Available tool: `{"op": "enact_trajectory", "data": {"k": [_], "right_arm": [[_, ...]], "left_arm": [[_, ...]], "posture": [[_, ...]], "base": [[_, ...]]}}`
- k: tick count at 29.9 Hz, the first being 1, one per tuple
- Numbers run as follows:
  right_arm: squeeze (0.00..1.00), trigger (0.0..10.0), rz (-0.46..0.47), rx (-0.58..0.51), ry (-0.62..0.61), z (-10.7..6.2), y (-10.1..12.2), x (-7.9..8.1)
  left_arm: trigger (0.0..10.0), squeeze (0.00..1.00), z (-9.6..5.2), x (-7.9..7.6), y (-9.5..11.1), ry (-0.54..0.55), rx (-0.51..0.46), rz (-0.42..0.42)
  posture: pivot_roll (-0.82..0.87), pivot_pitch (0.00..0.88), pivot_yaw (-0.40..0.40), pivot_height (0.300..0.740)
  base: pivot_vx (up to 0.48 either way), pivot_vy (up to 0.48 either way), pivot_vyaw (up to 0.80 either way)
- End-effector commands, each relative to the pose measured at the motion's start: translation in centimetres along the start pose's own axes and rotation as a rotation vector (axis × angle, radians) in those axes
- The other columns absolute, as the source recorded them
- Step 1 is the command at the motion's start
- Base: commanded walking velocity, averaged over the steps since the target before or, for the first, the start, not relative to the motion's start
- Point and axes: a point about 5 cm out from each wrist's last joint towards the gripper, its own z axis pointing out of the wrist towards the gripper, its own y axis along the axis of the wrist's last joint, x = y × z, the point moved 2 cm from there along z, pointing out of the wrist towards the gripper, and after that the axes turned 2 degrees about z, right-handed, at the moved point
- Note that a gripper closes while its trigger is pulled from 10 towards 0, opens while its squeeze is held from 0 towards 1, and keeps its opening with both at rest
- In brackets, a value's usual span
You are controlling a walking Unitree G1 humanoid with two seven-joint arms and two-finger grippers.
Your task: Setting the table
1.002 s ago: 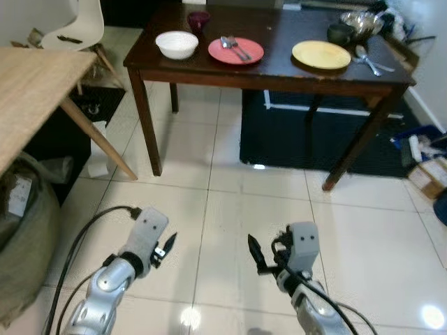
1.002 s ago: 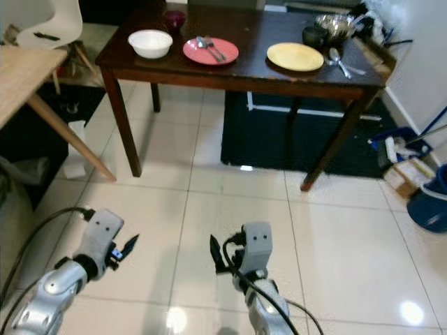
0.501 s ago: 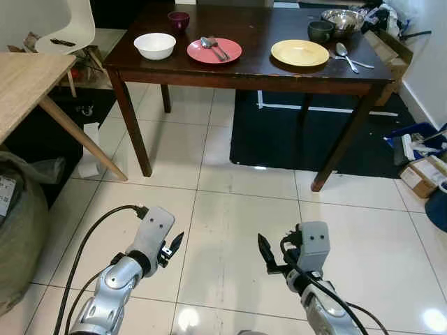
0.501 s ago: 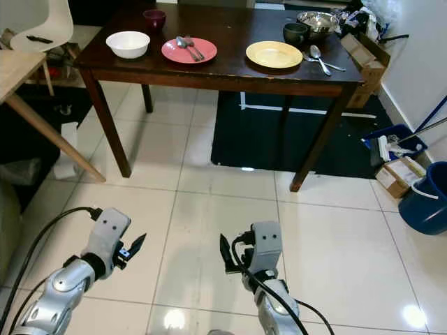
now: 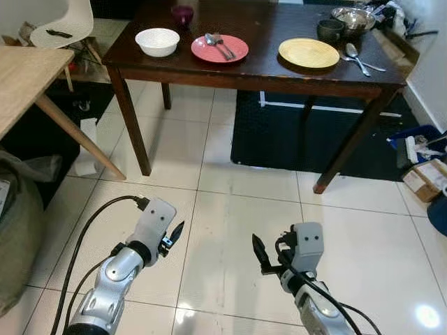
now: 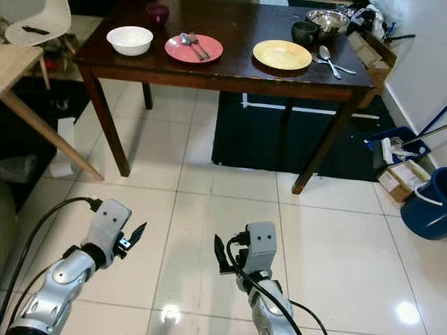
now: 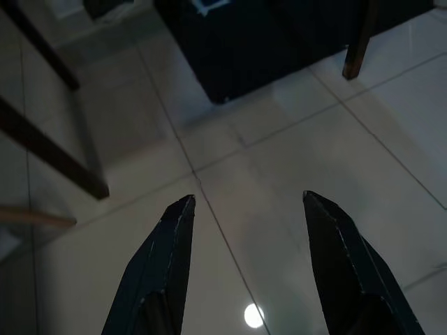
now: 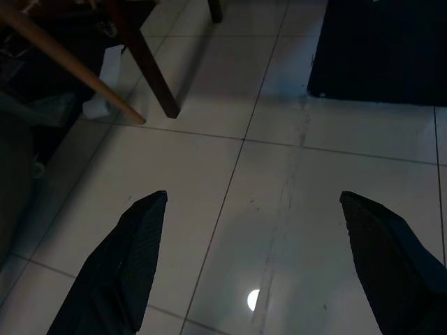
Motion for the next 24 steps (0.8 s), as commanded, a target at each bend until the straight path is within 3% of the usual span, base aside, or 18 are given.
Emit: {"op": "enact_trajectory", "data": {"k": [1,16,19,22,24], "right_arm": [[0.00,10.0,-0.004,0.009,-0.004,-0.1,-0.2,-0.1],[0.00,10.0,-0.057,-0.058,-0.017,0.7,1.7,-0.2],[0.00,10.0,-0.064,-0.089,-0.032,0.7,2.6,-0.5],[0.00,10.0,-0.106,-0.184,-0.052,0.7,5.5,-1.1],[0.00,10.0,-0.115,-0.216,-0.056,0.6,6.5,-1.2]], "left_arm": [[10.0,0.00,-0.2,-0.4,0.1,-0.018,-0.010,0.020],[10.0,0.00,0.1,-0.7,1.2,-0.028,-0.055,0.043],[10.0,0.00,0.0,-0.7,2.3,-0.029,-0.100,0.066],[10.0,0.00,0.1,-0.4,5.9,0.000,-0.239,0.090],[10.0,0.00,0.1,-0.3,7.2,0.012,-0.281,0.091]], "posture": [[-0.13,0.018,0.030,0.740],[-0.13,0.018,0.032,0.740],[-0.13,0.019,0.030,0.740],[-0.13,0.020,0.029,0.740],[-0.13,0.020,0.029,0.740]], "base": [[0.480,0.000,0.00],[0.480,0.000,0.00],[0.480,0.000,0.00],[0.480,0.000,0.00],[0.480,0.000,0.00]]}}
